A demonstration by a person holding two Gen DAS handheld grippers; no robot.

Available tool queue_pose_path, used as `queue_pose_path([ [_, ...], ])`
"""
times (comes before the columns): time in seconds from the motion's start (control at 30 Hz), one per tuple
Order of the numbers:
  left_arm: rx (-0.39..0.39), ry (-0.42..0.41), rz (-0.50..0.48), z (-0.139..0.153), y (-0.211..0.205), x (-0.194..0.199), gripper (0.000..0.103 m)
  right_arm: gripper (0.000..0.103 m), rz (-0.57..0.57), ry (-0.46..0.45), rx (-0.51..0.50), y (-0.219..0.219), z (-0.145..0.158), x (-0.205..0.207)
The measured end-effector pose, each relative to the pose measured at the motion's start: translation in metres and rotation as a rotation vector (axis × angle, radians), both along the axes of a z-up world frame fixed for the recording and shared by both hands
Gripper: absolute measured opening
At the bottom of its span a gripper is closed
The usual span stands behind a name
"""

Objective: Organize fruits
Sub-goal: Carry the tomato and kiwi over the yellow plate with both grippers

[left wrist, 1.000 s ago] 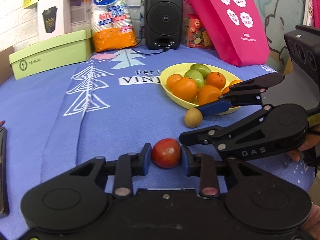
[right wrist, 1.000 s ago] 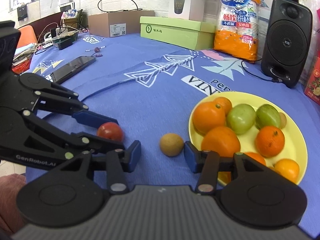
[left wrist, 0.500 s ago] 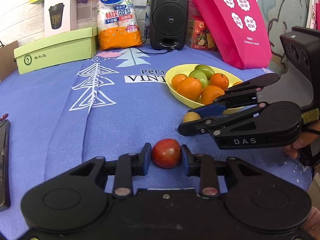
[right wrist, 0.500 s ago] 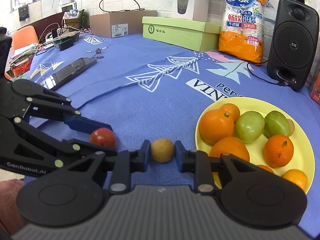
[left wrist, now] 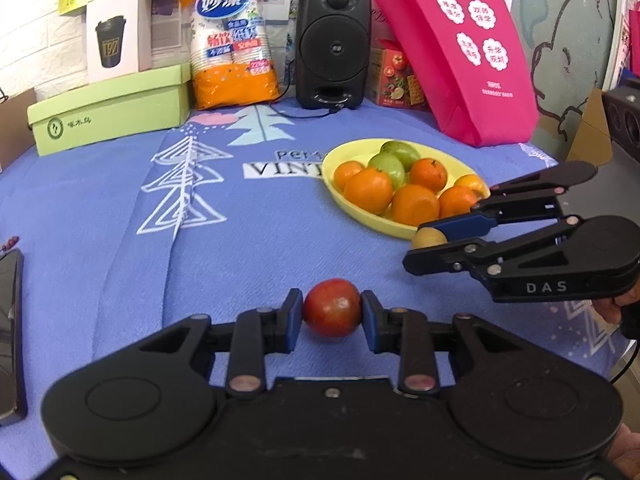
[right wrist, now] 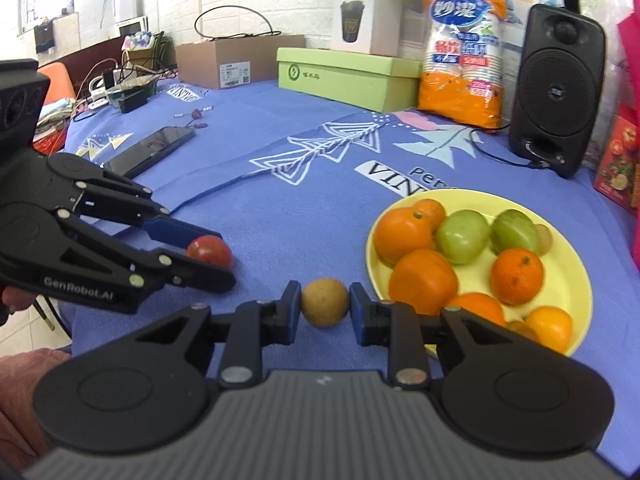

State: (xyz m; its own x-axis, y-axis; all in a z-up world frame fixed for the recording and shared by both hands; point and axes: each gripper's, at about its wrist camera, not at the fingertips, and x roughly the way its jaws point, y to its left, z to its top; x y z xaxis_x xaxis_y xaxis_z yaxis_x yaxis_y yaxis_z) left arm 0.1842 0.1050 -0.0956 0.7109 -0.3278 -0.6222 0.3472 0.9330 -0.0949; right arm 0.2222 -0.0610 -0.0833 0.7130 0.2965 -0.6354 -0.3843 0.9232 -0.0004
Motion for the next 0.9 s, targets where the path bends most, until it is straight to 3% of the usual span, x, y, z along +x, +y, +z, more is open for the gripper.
queue_pose_path([
  [0.27,0.002,-0.045,-0.06,0.017,-0.022,0.013,0.03,0.025,-0.061,-0.047,0.023,-0.027,0.016,-0.024],
  [0.5,-0.008,-0.097,-0.139,0.034,-0.06,0.046,0.03,0.025,-0.178,-0.111,0.032,-0.069,0.034,-0.021],
  [0.9,0.048,-0.074,-0.217,0.026,-0.121,0.102,0.031,0.025,-0.322,-0.101,0.09,-0.122,0.022,0.011],
])
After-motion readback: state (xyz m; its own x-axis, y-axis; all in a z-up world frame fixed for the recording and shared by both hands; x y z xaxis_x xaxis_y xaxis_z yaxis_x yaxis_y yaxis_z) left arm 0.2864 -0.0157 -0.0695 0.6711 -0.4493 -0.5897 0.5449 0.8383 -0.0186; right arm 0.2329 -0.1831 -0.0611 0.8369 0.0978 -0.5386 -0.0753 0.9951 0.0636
